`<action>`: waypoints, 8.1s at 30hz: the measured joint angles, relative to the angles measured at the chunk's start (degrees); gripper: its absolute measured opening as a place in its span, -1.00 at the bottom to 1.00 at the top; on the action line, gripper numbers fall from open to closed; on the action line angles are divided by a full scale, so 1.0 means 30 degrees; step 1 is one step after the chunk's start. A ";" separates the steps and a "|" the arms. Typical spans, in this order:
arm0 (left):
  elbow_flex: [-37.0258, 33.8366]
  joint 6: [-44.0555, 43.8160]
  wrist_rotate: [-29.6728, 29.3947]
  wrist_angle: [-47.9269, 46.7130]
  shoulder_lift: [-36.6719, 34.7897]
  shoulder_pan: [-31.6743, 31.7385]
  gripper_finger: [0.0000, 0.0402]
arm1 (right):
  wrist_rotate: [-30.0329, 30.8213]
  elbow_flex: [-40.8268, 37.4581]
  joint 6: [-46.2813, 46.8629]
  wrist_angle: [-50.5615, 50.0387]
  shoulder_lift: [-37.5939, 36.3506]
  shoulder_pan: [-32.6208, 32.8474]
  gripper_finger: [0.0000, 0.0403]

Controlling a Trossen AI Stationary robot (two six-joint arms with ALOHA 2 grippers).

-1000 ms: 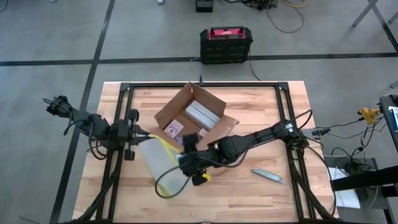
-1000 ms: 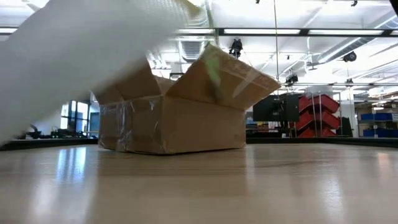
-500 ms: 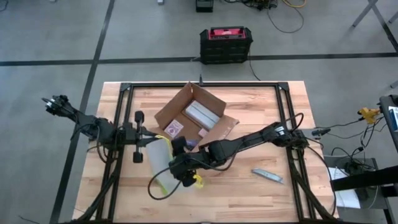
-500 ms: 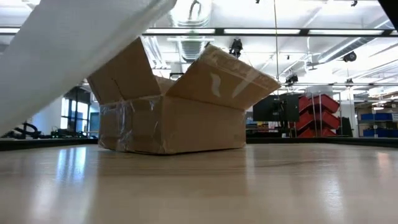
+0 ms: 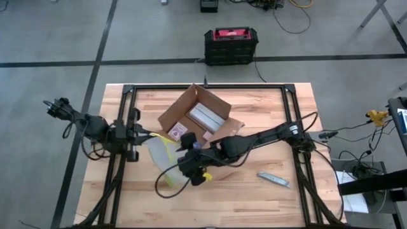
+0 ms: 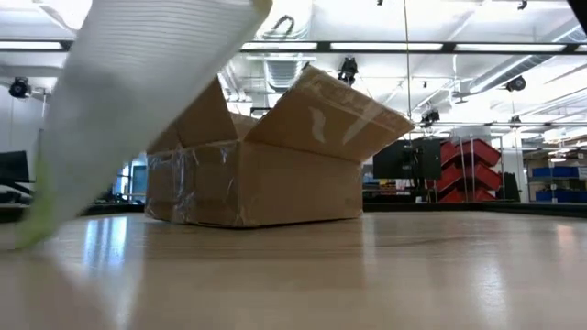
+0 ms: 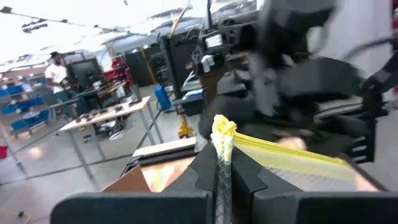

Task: Unpack boxes
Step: Put the playing cards into the transparent zip bag

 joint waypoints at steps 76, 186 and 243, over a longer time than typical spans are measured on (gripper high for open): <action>-0.1938 -0.6464 -0.4768 -0.5391 -0.1647 0.0036 -1.00 | -0.2110 -0.8429 0.2336 0.4290 -0.1668 -0.6291 -1.00; 0.0306 -0.9041 -0.2093 -0.7964 -0.2858 0.0066 -1.00 | -0.8519 -0.6912 -0.4957 0.0719 0.2991 -1.0334 0.39; 0.0291 -0.8645 -0.2149 -0.4802 -0.0002 0.0066 -1.00 | 0.3841 -0.5393 -0.3091 0.2010 -0.1921 0.1321 0.39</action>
